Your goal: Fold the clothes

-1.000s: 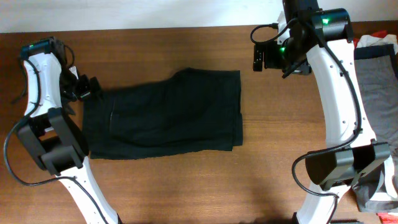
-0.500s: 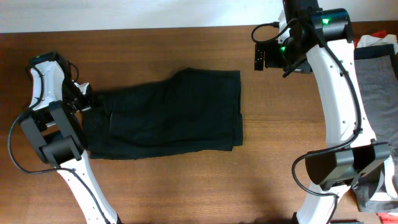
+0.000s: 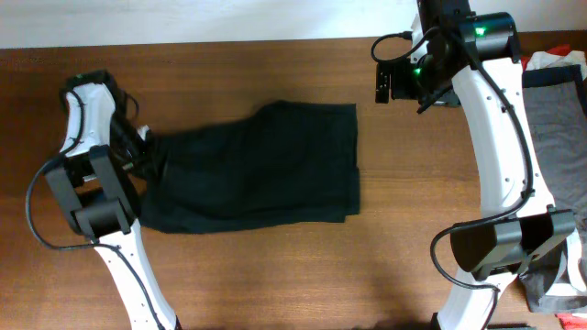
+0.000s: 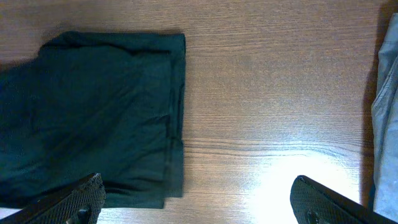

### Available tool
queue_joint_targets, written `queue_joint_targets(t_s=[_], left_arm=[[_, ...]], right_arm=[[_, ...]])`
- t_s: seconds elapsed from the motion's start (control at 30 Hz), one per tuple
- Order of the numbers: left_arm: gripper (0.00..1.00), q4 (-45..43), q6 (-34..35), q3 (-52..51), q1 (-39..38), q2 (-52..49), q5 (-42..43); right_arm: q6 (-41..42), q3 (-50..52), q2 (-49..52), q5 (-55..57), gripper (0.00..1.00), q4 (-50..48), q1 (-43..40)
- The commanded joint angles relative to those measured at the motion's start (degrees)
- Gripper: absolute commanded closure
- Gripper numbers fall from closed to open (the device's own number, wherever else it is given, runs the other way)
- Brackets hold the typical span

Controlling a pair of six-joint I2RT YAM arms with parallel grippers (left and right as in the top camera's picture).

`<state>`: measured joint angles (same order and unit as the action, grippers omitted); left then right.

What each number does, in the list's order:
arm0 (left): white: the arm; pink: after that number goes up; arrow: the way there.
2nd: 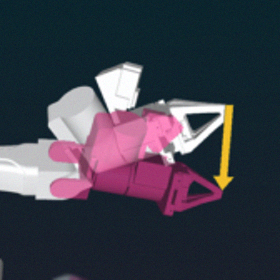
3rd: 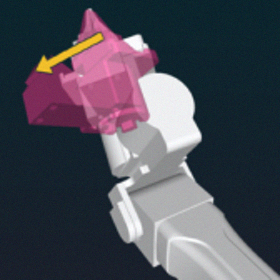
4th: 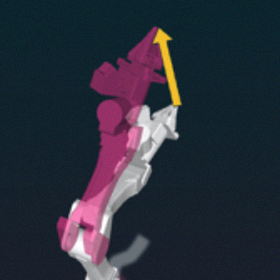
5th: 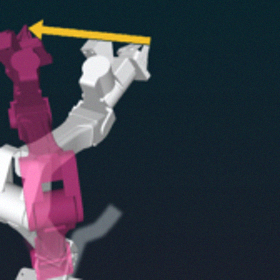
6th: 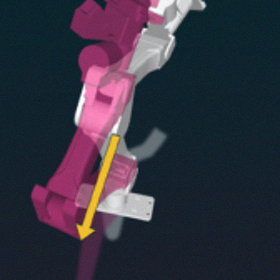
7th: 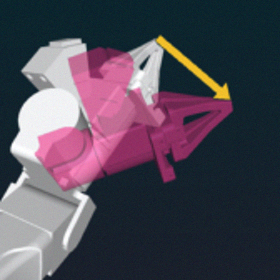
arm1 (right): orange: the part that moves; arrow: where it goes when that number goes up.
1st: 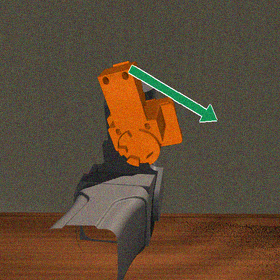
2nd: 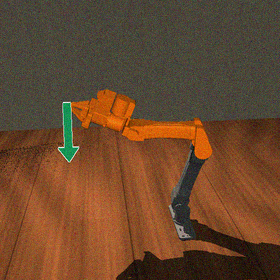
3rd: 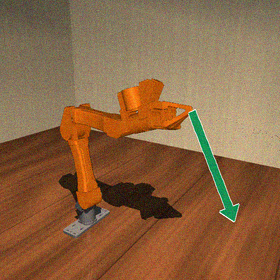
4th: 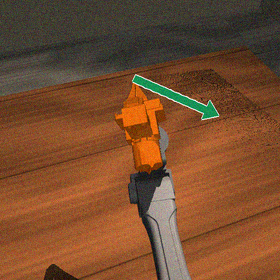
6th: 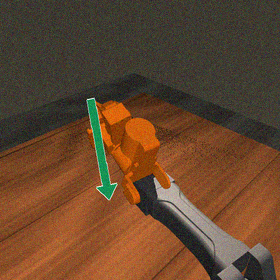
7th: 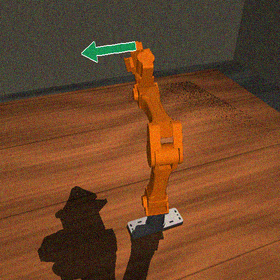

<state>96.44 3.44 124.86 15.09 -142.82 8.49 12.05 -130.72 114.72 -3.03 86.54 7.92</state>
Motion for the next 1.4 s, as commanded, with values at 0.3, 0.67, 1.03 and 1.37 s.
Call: queue_joint_targets(t_s=[0.3,0.67,1.03,1.37], left_arm=[[1.0,0.2,11.6,7.7,-12.0,33.2,-4.3],[1.0,0.3,16.9,7.1,-5.2,29.7,-16.5],[0.99,0.3,16.9,7.1,-5.2,29.7,-16.5],[0.98,0.3,16.9,7.1,-5.2,29.7,-16.5]], right_arm=[[0.5,0.0,0.2,-4.2,0.01,-1.1,0.4],[0.2,0.2,17.7,-11.4,0.2,-22.6,18.4],[-0.4,0.2,30.1,-7.9,0.2,-32.4,28.0],[2.0,0.2,33.8,-4.5,0.96,-25.5,28.0]])
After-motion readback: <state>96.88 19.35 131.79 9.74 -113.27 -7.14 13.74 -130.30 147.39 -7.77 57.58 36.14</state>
